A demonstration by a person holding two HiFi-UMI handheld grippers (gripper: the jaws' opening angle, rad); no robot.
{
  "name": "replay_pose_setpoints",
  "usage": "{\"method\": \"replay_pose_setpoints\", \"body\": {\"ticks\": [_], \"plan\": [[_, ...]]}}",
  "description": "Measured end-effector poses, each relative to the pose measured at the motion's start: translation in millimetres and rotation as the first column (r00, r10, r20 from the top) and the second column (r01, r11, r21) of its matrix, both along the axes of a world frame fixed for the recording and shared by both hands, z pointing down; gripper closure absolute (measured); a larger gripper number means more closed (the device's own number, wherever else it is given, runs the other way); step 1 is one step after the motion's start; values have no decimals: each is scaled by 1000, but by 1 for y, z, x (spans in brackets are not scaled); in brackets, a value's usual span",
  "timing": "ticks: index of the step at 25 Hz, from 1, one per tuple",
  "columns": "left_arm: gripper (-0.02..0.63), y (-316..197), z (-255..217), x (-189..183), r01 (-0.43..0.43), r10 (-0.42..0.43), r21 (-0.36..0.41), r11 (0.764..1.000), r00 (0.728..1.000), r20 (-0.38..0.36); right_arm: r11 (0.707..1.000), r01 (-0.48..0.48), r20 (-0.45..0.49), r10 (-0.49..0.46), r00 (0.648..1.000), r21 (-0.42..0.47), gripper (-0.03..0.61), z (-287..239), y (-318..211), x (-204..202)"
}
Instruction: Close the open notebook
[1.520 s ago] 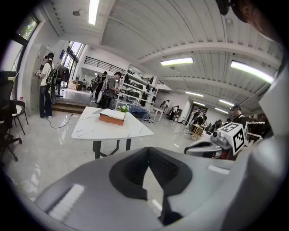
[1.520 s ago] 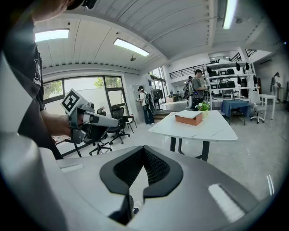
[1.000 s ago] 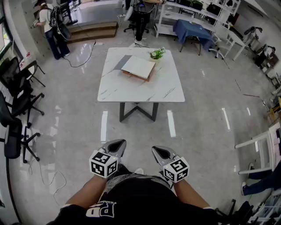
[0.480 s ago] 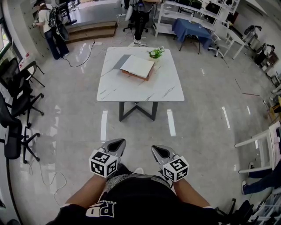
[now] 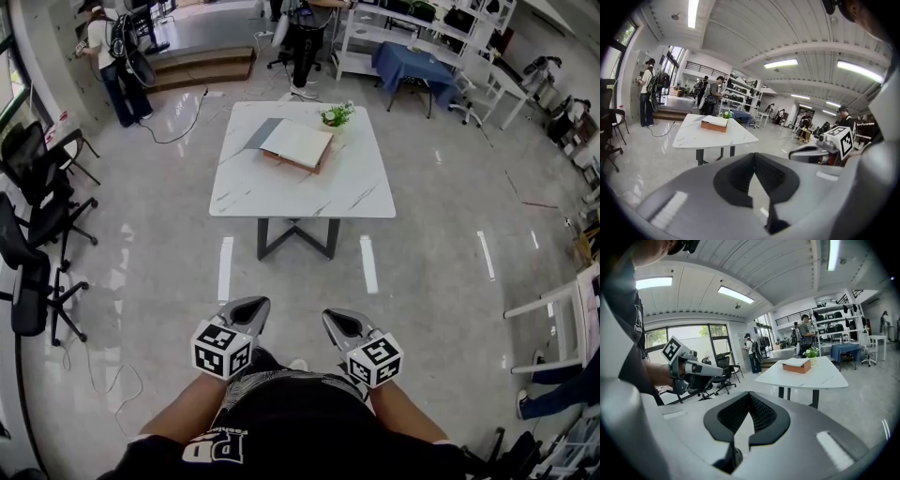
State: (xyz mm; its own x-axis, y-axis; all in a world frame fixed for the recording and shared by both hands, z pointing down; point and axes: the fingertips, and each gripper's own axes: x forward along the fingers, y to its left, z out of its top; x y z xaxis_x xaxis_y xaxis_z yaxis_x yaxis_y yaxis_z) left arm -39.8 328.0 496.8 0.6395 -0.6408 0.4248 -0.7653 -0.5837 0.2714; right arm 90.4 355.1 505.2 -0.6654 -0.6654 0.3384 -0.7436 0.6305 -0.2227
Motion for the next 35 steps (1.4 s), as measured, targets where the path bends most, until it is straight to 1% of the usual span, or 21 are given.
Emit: {"method": "replay_pose_setpoints", "body": {"ticks": [17,23,27,31,35], "plan": [[555,-2,-1,13,-18,18,10,1000,1000,22,1000,-25,20,25,999,-2,578,1,-2,14],[555,-5,4,15,-18,18,-1,1000,1000,26,1000,-25,22,26,999,-13,578,4,-6,16],[555,-14,7,14,-16,16,-12,1000,1000,21,999,-25,19,26,999,-21,578,6,-14,14],[555,-29,6,14,-15,15,-6,1000,1000,20,999,-22,14,23,1000,-36,578,9,-25,14],[555,-40,12,13,-16,17,-25,1000,1000,22,998,-17,12,18,1000,-56,578,14,-38,11]]}}
